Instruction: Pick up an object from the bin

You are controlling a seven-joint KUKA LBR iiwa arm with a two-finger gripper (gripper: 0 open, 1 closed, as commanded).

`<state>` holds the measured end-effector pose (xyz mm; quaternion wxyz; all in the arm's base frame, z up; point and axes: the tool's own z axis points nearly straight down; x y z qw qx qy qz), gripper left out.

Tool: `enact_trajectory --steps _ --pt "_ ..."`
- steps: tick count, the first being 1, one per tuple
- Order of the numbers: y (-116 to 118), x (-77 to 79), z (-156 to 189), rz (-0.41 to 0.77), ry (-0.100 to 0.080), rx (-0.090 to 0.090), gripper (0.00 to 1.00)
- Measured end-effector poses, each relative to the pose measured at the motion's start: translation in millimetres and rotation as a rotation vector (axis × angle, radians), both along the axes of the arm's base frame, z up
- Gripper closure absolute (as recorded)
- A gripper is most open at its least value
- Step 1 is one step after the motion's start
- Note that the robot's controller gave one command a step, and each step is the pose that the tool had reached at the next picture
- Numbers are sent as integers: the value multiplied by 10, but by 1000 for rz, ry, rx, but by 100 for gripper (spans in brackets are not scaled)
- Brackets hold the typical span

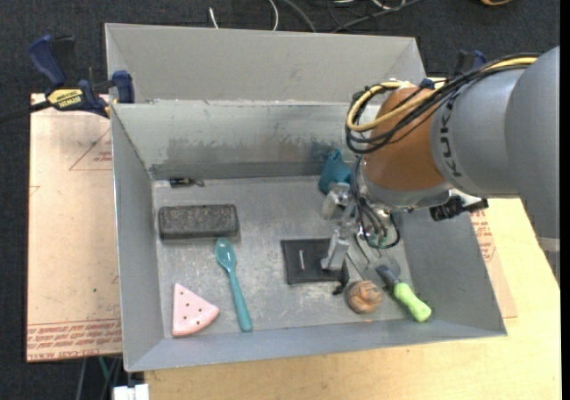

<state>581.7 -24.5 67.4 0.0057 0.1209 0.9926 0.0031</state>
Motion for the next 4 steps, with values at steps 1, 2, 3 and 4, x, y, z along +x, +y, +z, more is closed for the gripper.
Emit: enact_trajectory --steps 1,2,3,4 --pt "85 -430 41 565 -1 -5 100" --pt "84 -427 42 563 0 -5 100" --pt "180 -345 707 560 5 -3 100" --pt "183 -457 1267 586 8 -2 100"
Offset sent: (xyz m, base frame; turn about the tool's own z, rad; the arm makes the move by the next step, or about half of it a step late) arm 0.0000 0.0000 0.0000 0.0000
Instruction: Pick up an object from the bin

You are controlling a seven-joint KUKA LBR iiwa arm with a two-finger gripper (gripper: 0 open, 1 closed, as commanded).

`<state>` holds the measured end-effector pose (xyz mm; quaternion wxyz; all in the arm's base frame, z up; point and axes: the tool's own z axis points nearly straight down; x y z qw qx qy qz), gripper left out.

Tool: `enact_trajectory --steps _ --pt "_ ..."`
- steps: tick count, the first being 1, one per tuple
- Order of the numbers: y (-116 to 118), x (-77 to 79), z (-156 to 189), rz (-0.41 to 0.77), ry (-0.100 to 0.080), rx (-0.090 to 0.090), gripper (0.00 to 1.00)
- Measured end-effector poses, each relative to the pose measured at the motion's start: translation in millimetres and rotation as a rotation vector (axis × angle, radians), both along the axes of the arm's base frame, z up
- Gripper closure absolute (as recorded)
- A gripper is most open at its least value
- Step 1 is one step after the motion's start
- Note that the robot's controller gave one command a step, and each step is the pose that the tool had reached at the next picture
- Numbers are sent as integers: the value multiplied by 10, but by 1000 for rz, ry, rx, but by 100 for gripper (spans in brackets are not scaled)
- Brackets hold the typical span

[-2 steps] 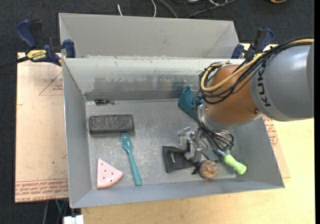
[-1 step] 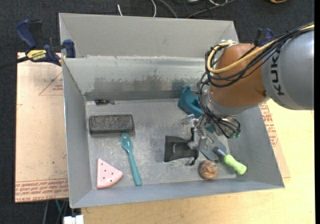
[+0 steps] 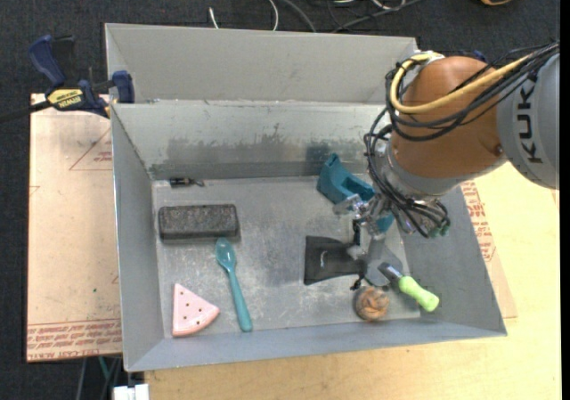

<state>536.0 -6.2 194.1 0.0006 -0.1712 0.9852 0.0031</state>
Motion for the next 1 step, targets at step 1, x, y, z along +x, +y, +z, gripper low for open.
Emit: enact_trajectory --steps 1 --pt "-54 62 -718 -13 -7 2 100"
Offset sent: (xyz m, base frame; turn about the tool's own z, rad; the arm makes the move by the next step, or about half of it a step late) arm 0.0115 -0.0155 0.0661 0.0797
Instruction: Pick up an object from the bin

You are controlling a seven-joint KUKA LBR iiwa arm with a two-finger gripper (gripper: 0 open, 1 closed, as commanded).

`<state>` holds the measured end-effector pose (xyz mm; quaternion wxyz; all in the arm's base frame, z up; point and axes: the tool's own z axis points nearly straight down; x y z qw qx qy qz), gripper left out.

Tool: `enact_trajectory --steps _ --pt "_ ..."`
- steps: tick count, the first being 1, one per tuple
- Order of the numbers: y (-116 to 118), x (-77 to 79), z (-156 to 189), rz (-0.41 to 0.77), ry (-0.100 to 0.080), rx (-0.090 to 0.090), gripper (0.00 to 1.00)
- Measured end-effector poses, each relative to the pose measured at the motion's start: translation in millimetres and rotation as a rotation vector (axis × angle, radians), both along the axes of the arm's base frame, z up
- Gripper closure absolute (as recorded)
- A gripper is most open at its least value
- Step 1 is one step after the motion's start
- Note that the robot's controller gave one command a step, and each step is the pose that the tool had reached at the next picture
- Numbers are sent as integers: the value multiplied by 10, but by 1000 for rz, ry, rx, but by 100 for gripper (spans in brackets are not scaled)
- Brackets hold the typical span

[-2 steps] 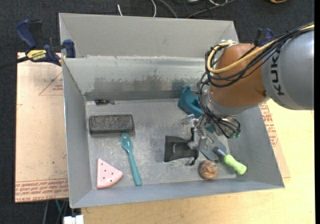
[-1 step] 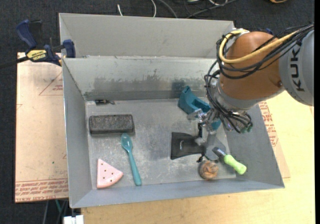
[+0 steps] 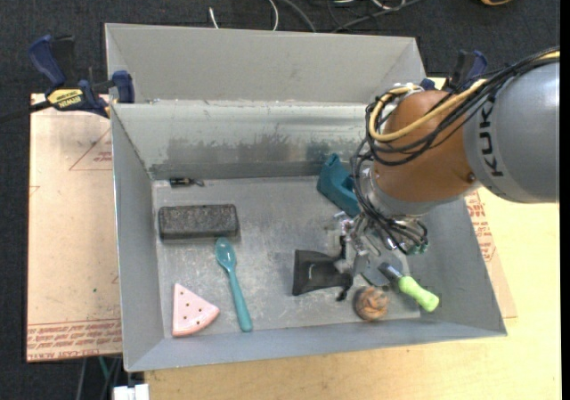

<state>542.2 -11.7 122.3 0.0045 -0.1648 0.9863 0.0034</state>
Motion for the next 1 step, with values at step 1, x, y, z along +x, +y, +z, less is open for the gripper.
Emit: enact_trajectory --steps 1 --pt "-32 -7 299 -26 9 1 100"
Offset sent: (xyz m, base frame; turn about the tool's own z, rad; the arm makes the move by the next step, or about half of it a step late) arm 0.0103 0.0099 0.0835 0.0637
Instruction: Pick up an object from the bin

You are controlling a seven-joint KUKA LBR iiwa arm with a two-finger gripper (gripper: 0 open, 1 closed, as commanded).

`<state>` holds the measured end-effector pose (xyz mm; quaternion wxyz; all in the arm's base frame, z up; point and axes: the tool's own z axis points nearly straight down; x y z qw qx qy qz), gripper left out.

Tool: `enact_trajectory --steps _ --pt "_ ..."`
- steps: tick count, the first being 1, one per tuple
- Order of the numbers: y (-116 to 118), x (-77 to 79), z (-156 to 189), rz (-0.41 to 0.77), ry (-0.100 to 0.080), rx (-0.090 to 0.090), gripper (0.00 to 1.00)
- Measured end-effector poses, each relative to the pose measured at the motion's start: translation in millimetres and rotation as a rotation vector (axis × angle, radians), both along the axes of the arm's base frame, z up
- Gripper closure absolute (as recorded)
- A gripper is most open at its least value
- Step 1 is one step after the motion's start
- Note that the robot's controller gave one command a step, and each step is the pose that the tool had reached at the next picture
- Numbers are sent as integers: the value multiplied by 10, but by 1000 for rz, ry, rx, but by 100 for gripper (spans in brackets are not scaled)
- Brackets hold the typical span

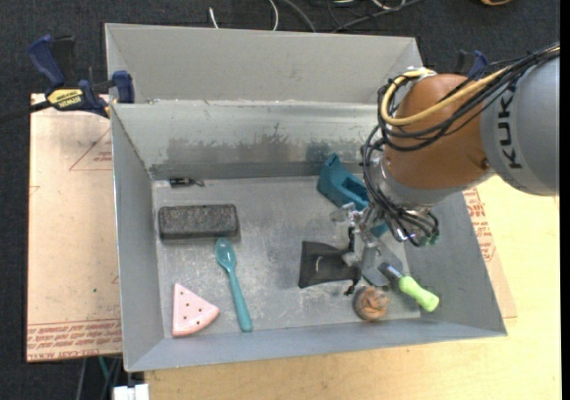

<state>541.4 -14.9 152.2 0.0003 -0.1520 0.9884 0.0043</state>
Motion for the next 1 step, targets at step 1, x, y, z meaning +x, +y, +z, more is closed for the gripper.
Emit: enact_trajectory --steps 1 --pt "140 129 569 -37 -5 1 100"
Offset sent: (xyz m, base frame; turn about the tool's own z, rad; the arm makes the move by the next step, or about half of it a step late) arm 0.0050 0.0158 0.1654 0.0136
